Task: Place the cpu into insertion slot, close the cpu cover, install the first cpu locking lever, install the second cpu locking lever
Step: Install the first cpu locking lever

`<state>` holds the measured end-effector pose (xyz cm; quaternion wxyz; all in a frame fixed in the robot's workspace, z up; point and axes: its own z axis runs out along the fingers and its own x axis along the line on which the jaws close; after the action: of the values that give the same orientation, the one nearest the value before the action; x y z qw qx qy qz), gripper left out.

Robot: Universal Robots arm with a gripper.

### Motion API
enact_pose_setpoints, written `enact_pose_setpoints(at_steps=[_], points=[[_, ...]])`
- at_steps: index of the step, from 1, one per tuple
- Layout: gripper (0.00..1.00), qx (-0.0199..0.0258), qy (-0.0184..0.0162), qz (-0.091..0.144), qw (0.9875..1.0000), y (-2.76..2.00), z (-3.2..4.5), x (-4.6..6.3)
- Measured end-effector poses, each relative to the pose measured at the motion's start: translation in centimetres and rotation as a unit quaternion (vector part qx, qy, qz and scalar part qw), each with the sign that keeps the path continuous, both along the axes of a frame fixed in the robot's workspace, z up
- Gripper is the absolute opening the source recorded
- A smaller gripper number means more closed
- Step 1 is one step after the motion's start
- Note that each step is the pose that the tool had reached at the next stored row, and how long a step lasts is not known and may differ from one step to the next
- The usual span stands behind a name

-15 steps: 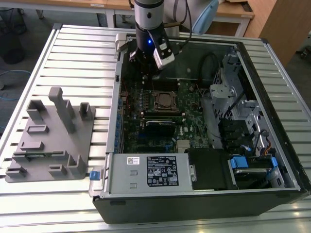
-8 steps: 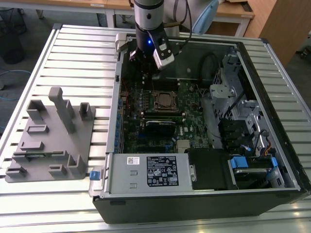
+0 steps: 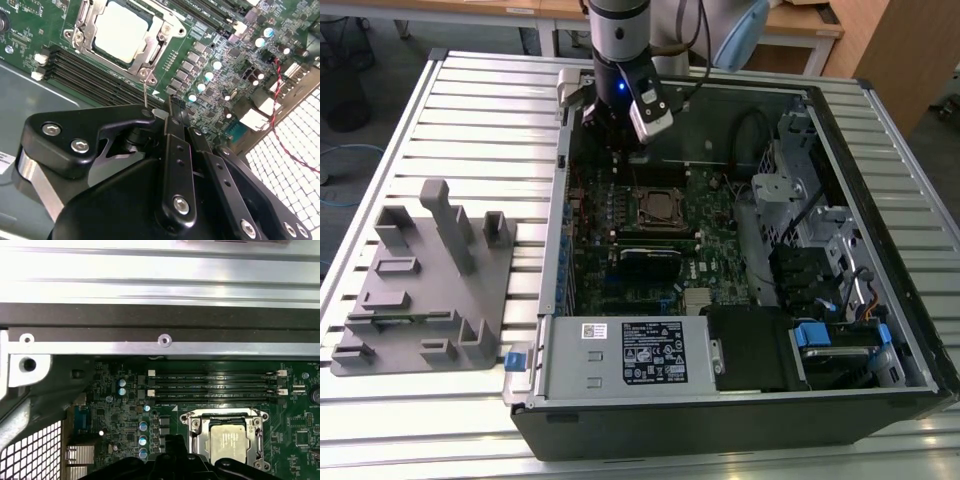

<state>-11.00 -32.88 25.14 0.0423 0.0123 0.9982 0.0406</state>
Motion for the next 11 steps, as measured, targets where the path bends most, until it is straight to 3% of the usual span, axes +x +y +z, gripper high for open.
enact_pose_setpoints(at_steps=[4, 5, 8, 11], points=[[0.11, 0.0028, -0.0034, 0.000, 1.0000, 0.00, -0.01, -0.31], [0.11, 0.0058, -0.0044, 0.000, 1.0000, 0.00, -0.01, -0.35], [0.11, 0.0204, -0.0074, 0.000, 0.9998, 0.00, -0.01, -0.48], [0.11, 0.0226, -0.0085, 0.000, 0.9997, 0.00, -0.01, -0.57]])
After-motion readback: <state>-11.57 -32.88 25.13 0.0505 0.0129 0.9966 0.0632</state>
